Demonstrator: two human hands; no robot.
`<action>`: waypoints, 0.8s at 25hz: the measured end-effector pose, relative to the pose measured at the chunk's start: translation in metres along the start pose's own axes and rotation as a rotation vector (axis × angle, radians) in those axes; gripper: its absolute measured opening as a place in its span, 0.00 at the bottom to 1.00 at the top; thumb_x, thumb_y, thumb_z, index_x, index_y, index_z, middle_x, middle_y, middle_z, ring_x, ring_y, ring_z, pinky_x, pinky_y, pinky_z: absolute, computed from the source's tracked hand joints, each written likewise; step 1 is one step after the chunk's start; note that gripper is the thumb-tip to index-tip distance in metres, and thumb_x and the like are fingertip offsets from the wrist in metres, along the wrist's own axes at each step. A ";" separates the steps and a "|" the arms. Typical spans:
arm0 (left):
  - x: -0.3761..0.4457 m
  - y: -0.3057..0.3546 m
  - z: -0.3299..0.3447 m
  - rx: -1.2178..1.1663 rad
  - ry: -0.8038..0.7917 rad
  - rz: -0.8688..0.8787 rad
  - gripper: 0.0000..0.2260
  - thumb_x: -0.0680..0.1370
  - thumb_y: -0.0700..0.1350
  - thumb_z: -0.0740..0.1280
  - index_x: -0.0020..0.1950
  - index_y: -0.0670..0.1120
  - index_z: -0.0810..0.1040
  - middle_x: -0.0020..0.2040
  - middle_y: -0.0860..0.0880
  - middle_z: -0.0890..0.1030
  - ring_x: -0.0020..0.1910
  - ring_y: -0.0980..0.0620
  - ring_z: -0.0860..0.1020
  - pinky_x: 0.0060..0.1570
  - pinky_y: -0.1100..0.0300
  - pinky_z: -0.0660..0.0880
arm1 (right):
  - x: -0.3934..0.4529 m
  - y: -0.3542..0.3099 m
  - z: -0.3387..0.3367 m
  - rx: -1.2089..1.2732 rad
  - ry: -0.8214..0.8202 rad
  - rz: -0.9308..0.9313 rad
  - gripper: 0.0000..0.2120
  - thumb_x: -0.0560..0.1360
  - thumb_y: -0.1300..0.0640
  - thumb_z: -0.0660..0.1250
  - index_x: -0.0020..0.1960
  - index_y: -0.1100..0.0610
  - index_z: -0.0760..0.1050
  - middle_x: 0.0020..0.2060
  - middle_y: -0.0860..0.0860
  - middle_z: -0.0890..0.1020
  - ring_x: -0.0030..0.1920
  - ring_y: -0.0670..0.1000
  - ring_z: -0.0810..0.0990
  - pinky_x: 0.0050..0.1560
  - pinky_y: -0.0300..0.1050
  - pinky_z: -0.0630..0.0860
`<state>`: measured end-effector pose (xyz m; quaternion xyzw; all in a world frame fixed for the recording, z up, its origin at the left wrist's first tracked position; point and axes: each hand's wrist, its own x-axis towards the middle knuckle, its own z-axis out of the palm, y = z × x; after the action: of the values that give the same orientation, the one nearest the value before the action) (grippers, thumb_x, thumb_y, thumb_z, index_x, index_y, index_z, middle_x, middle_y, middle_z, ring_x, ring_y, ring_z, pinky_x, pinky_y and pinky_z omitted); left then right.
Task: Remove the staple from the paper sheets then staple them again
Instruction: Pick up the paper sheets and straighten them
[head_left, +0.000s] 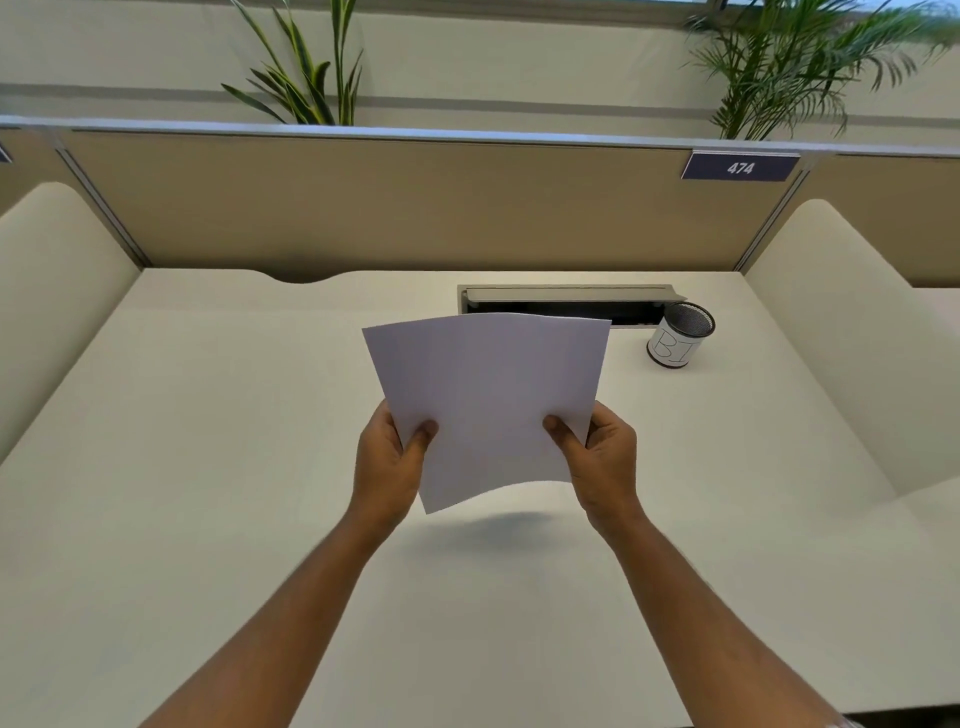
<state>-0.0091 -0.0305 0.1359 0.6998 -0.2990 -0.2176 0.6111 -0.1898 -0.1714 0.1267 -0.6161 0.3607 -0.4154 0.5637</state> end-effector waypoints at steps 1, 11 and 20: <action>-0.004 -0.002 0.002 0.010 0.028 0.020 0.12 0.80 0.39 0.69 0.58 0.55 0.75 0.53 0.58 0.82 0.50 0.60 0.82 0.50 0.62 0.81 | -0.002 0.002 0.001 0.001 0.031 -0.003 0.06 0.76 0.62 0.75 0.50 0.52 0.83 0.43 0.46 0.88 0.44 0.49 0.84 0.48 0.41 0.83; -0.032 -0.039 0.010 0.128 0.009 -0.035 0.12 0.80 0.37 0.68 0.62 0.48 0.77 0.51 0.61 0.82 0.51 0.66 0.80 0.46 0.72 0.75 | -0.027 0.048 0.000 -0.119 0.040 0.195 0.09 0.77 0.62 0.74 0.47 0.47 0.82 0.41 0.42 0.88 0.42 0.43 0.84 0.45 0.39 0.78; -0.025 -0.054 0.020 0.166 0.015 -0.146 0.05 0.80 0.38 0.68 0.54 0.46 0.78 0.47 0.56 0.82 0.47 0.60 0.81 0.43 0.64 0.73 | -0.027 0.056 -0.002 -0.218 0.033 0.242 0.04 0.77 0.60 0.72 0.48 0.51 0.82 0.43 0.48 0.87 0.45 0.50 0.85 0.46 0.45 0.78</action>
<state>-0.0322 -0.0242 0.0776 0.7696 -0.2597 -0.2307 0.5358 -0.2007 -0.1531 0.0683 -0.6187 0.4845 -0.3132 0.5333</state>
